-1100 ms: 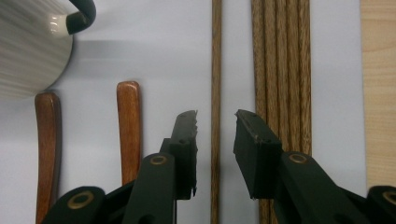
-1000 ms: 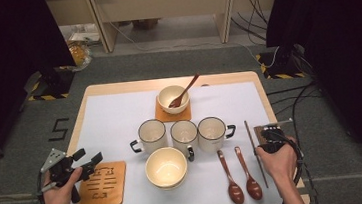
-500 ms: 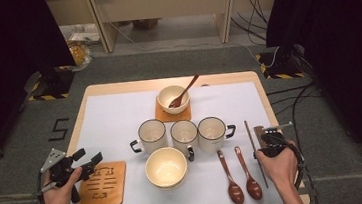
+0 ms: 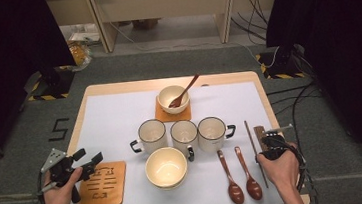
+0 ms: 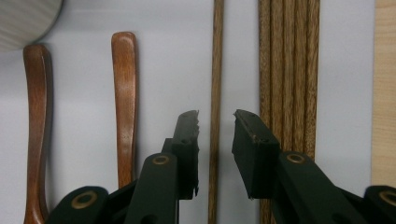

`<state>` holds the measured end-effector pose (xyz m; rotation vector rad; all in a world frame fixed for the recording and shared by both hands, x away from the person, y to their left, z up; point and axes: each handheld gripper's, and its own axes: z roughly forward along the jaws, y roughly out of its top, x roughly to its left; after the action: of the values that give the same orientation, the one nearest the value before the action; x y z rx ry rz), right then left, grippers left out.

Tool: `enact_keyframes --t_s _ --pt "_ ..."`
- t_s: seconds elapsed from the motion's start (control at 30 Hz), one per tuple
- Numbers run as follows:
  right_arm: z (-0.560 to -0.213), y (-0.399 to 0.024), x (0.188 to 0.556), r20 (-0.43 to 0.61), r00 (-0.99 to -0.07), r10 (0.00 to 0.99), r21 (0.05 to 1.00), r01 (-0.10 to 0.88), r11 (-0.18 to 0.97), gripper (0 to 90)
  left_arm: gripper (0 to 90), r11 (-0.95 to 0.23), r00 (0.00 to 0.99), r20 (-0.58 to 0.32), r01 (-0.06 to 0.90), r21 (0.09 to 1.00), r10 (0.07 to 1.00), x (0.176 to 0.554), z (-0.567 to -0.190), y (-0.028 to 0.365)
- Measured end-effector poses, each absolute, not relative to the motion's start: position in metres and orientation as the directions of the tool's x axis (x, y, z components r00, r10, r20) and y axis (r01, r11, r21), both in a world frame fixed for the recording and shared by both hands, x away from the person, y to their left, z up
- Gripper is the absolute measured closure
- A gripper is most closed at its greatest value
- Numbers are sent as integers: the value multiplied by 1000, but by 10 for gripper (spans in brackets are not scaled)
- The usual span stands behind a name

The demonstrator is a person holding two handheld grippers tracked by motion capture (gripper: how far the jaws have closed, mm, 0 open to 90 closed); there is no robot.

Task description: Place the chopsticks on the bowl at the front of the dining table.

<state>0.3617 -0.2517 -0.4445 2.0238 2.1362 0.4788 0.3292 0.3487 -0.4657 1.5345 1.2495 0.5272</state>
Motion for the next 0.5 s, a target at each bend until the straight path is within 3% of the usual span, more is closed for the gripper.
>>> enact_keyframes --t_s 0.5 --pt "-449 -250 360 91 -79 993 267 962 52 724 194 85 361 -262 439 894 895 330 -466 348"
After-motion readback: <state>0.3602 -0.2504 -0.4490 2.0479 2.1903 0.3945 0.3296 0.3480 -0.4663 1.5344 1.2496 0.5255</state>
